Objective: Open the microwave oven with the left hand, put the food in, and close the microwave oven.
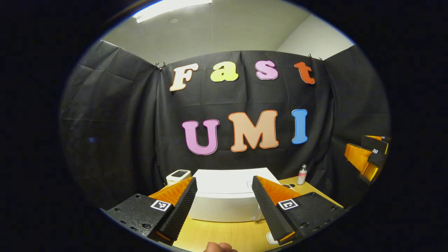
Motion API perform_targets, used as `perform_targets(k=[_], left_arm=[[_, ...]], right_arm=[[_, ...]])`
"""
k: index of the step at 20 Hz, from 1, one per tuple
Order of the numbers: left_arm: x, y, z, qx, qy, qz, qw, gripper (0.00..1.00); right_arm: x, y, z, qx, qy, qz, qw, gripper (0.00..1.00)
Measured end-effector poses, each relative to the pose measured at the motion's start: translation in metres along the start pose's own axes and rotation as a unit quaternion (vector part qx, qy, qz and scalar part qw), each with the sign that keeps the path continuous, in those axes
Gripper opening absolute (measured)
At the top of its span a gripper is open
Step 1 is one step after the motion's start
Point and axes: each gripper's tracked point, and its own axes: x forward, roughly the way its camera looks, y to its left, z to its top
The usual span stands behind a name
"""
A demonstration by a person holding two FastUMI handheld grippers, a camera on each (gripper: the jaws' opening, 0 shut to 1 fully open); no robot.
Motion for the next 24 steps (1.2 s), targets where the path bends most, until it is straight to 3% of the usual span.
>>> perform_targets(k=[7,12,19,24], left_arm=[[0.039,-0.044,-0.056,0.0,0.016,-0.041,0.999,0.95],[0.075,-0.077,-0.122,0.041,0.036,-0.07,0.996,0.95],[0.115,-0.112,-0.221,0.039,0.135,-0.081,0.987,0.95],[0.133,-0.129,-0.266,0.036,0.192,-0.091,0.977,0.95]], right_arm=[[-0.009,-0.007,-0.002,-0.003,0.008,-0.007,1.0,0.96],[-0.019,-0.021,0.004,-0.025,0.007,-0.02,0.999,0.97],[-0.032,-0.055,0.009,-0.042,0.006,-0.056,0.998,0.97],[-0.04,-0.074,0.007,-0.049,0.011,-0.076,0.996,0.97]])
